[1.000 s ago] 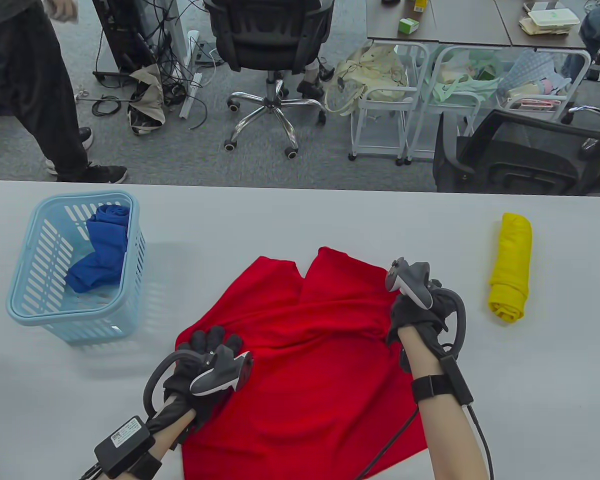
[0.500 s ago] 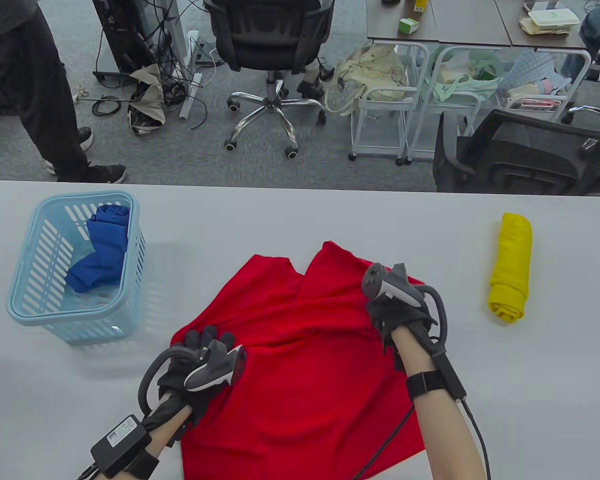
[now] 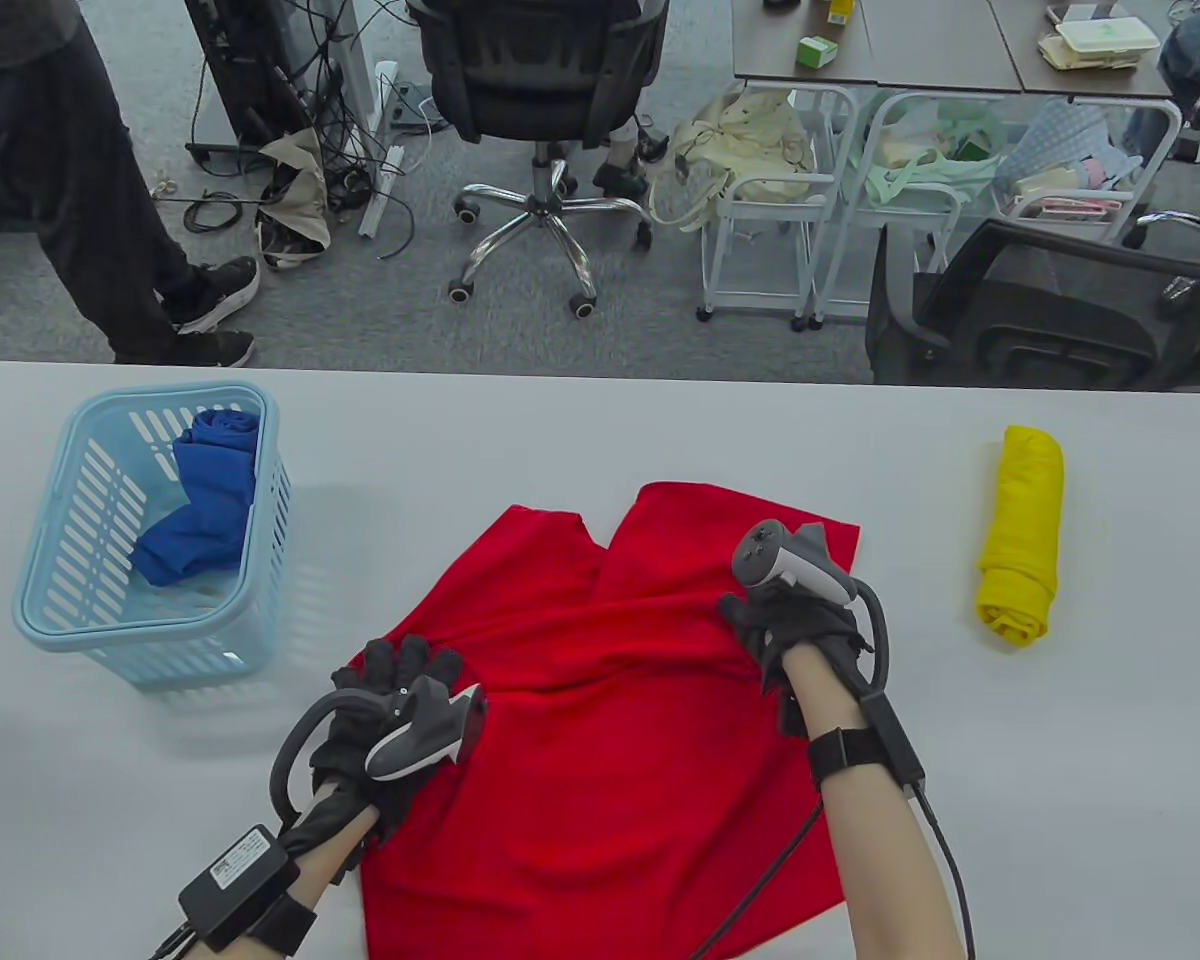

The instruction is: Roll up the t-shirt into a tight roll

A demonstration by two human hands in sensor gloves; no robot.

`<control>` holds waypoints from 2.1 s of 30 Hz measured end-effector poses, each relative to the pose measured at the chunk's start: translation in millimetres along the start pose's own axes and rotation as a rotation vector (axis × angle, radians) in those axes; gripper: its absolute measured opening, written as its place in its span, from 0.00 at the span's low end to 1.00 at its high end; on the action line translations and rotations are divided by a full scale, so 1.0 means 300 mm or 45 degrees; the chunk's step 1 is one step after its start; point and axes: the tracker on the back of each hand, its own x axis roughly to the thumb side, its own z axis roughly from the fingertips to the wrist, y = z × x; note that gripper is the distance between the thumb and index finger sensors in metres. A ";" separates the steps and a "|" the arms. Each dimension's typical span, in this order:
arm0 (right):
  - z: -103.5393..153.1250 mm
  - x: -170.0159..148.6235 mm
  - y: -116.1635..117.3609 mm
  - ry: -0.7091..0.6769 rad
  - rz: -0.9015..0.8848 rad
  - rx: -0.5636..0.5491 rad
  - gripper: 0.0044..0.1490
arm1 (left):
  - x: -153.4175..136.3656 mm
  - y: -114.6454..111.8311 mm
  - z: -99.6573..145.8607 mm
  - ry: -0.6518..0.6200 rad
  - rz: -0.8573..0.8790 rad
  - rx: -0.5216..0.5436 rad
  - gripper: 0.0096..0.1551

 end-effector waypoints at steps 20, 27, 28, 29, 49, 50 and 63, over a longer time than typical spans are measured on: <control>-0.001 -0.061 0.010 0.175 0.005 -0.029 0.50 | -0.086 0.127 -0.023 -0.005 0.261 0.157 0.42; -0.016 -0.123 0.031 0.095 -0.172 0.010 0.50 | -0.062 0.127 -0.191 0.158 0.187 -0.125 0.42; -0.017 -0.124 0.037 0.083 -0.186 0.007 0.50 | -0.055 0.152 -0.194 0.174 0.167 -0.121 0.41; -0.016 -0.121 0.044 0.086 -0.185 -0.018 0.50 | -0.050 0.187 -0.201 0.205 0.135 -0.082 0.40; -0.013 -0.102 0.047 0.149 -0.105 0.006 0.51 | -0.129 0.381 -0.369 0.299 0.676 0.029 0.23; -0.013 -0.102 0.047 0.151 -0.101 0.007 0.51 | -0.109 0.425 -0.332 0.052 0.789 0.044 0.23; -0.016 -0.102 0.048 0.153 -0.100 0.008 0.51 | 0.074 0.435 -0.259 -0.171 0.170 0.035 0.39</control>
